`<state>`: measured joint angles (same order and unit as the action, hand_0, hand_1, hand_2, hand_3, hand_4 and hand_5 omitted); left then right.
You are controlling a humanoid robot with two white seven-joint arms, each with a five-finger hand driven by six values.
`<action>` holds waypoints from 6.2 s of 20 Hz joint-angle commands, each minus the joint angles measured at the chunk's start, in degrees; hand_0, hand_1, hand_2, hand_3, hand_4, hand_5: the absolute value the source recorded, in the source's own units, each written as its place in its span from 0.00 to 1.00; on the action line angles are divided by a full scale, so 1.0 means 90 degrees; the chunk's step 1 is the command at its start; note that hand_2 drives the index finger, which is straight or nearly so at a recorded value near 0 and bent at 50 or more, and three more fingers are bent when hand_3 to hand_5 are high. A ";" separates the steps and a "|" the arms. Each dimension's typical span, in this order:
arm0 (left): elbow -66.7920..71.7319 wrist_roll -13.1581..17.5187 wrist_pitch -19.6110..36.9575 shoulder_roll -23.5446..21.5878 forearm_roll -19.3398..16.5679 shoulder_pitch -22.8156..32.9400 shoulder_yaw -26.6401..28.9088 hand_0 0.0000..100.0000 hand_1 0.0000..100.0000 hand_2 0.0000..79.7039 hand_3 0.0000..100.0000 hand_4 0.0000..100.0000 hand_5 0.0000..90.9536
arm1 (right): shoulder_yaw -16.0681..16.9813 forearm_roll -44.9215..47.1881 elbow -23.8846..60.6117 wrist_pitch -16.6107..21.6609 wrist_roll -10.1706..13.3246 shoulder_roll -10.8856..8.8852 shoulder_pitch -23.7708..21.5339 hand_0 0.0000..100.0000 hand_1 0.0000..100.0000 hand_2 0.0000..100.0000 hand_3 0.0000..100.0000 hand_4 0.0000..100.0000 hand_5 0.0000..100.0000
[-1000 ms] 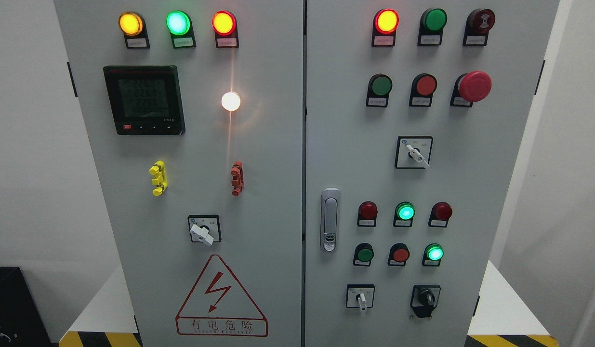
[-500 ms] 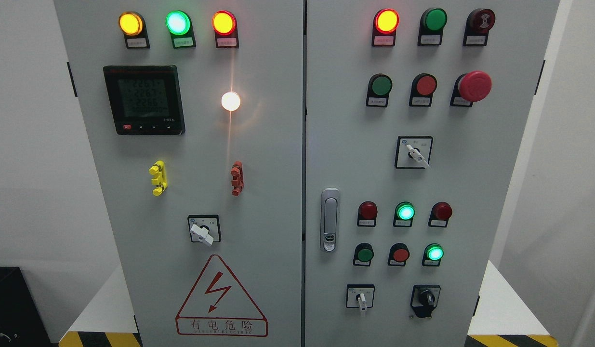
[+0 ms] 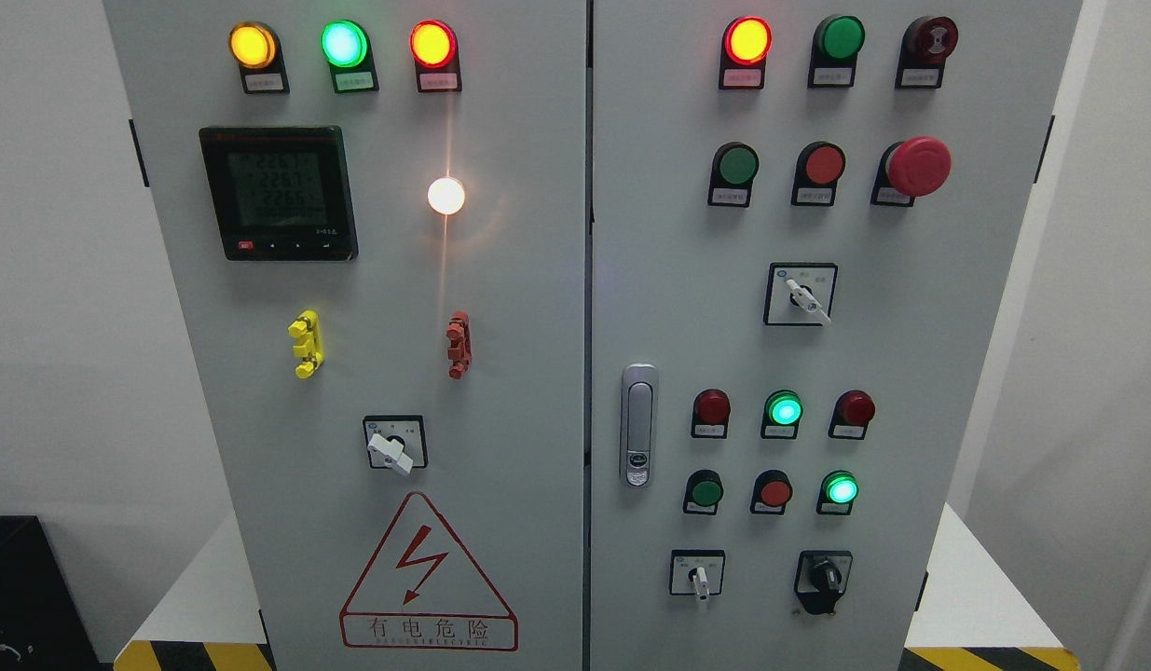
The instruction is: Flip black knob to close circuit
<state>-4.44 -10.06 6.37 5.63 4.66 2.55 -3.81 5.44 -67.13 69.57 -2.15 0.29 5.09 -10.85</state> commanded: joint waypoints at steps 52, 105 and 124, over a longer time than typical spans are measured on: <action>0.0005 0.0005 0.0005 0.0000 0.0000 0.0000 -0.0006 0.12 0.56 0.00 0.00 0.00 0.00 | 0.0197 -0.1594 0.3560 -0.0768 -0.1976 0.0274 0.2270 0.00 0.00 0.92 1.00 0.96 0.99; -0.0004 0.0005 0.0005 0.0000 0.0000 0.0000 0.0003 0.12 0.56 0.00 0.00 0.00 0.00 | 0.0597 -0.1721 0.2934 -0.0943 -0.1888 0.0235 0.2905 0.00 0.00 0.90 1.00 0.95 0.98; -0.0004 0.0005 0.0005 0.0000 0.0000 0.0000 -0.0006 0.12 0.56 0.00 0.00 0.00 0.00 | 0.0802 -0.1682 0.3042 -0.0924 -0.1898 0.0235 0.2924 0.00 0.00 0.90 1.00 0.95 0.98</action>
<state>-4.45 -10.07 6.37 5.63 4.66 2.55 -3.80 11.03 -82.32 96.58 -10.37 -16.53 7.26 15.46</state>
